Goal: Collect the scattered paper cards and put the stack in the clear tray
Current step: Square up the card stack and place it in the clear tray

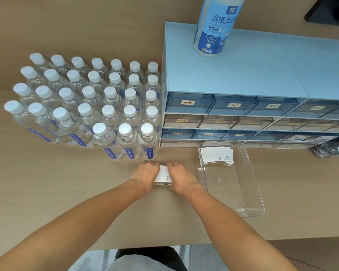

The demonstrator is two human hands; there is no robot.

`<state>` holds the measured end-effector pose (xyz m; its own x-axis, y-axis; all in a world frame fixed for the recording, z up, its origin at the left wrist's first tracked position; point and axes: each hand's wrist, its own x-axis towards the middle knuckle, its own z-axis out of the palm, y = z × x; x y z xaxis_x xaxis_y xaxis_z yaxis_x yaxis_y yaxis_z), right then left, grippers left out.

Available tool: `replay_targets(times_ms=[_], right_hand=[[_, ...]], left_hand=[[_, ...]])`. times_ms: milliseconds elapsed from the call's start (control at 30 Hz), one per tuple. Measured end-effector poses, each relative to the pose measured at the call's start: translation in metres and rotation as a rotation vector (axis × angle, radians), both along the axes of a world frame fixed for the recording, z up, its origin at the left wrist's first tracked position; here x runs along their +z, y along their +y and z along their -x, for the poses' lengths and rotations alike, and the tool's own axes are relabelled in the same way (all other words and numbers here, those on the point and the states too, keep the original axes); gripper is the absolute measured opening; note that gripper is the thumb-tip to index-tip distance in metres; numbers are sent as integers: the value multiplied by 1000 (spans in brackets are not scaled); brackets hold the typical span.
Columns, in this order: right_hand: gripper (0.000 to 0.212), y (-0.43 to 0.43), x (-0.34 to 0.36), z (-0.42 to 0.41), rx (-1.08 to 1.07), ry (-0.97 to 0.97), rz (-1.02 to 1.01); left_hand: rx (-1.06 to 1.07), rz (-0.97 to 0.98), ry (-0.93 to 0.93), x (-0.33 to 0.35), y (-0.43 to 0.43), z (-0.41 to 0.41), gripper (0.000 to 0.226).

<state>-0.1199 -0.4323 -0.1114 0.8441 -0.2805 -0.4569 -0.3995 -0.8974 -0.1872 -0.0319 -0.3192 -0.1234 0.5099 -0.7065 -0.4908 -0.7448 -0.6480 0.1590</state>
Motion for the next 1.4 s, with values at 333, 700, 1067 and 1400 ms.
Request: replay_targets(times_ms=[333,700,1067,1400], right_hand=[[74,6,-6,5,-15,-7,-14],[81,-14,14,23,-810,-65,-566],[41,-4,3,22,-948,-109,-497],[33,14,2,6,-987,-94,-462]], left_hand=[[13,21,16,-2,5,6,67],[765,299,550,15,28,-13,47],[845,214,411,14,13,8,48],[1281,318,636,14,-2,12,44]])
